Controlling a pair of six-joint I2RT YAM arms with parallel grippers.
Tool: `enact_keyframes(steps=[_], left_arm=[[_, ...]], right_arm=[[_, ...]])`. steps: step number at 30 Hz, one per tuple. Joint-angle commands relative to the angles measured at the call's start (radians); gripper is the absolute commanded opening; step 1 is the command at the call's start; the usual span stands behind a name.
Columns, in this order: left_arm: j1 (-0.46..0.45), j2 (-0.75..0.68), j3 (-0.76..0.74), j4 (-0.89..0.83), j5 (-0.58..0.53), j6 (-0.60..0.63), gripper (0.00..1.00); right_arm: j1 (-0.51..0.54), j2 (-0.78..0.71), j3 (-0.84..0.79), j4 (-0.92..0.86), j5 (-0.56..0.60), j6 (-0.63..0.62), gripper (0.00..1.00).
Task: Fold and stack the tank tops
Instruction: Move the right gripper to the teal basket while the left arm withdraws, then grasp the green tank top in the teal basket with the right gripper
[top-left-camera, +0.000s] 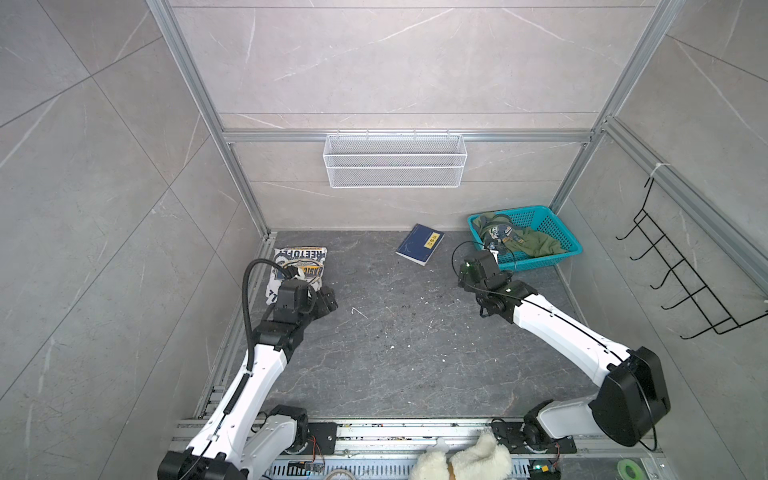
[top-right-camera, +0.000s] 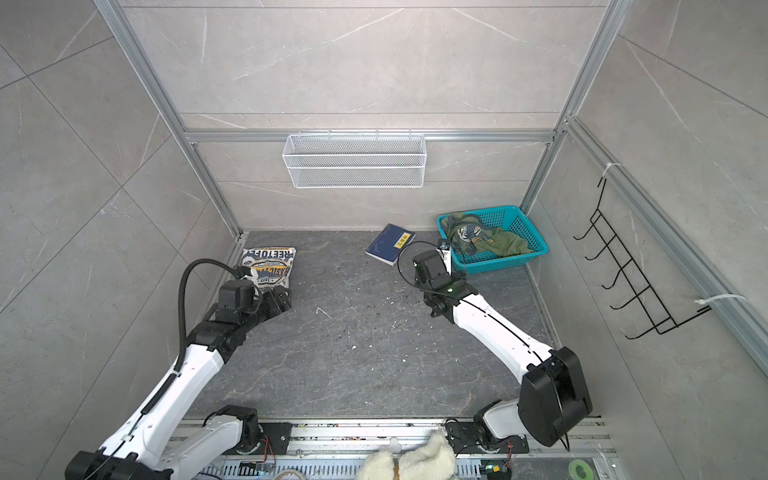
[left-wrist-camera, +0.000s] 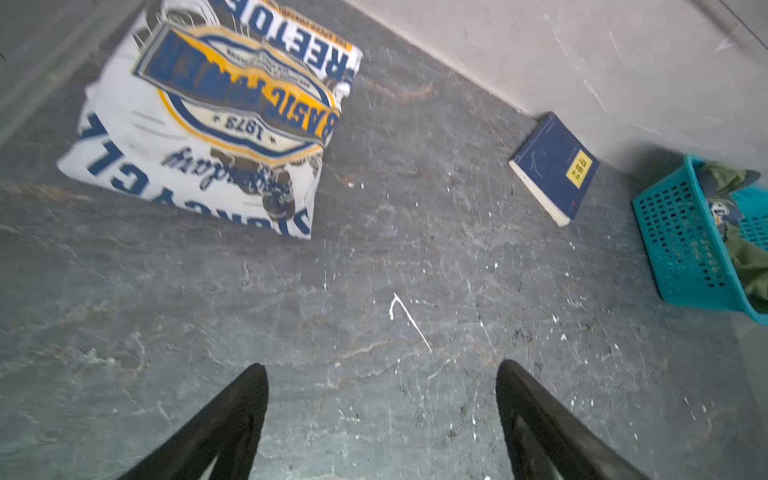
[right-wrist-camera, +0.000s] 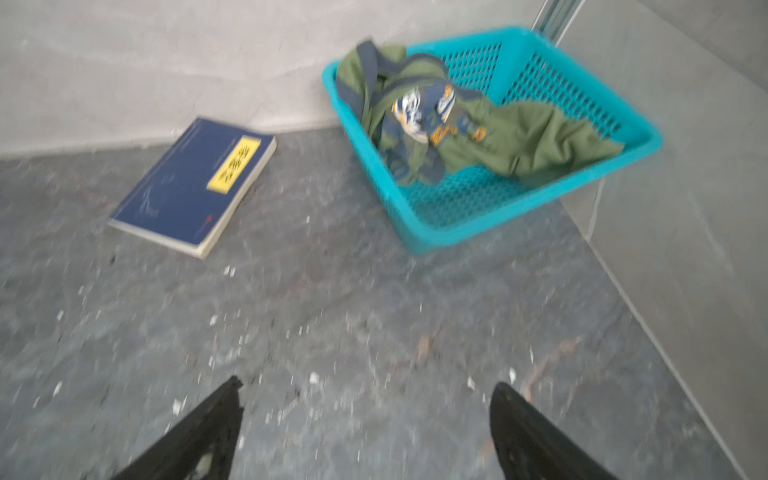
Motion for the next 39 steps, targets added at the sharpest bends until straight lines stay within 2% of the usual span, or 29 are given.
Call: enact_keyframes(steps=[1, 7, 12, 22, 30, 39], left_arm=[[-0.005, -0.07, -0.043, 0.12, 0.096, -0.026, 0.89], [-0.027, -0.179, -0.118, 0.151, 0.108, -0.012, 0.92], [-0.033, -0.205, -0.165, 0.173, 0.13, -0.009, 0.92], [-0.04, -0.174, -0.188, 0.216, 0.151, -0.004, 0.93], [-0.052, -0.139, -0.188, 0.228, 0.158, 0.005, 0.93], [-0.069, -0.134, -0.194, 0.224, 0.143, 0.013, 0.93]], right_arm=[[-0.062, 0.096, 0.099, 0.041, -0.046, -0.054, 0.95], [-0.208, 0.274, 0.255, 0.068, -0.143, -0.056, 0.93], [-0.3, 0.431, 0.415, 0.038, -0.241, -0.031, 0.89], [-0.377, 0.7, 0.701, -0.057, -0.266, 0.006, 0.84], [-0.436, 0.832, 0.855, -0.118, -0.287, 0.046, 0.81], [-0.469, 1.018, 1.104, -0.212, -0.412, 0.066, 0.79]])
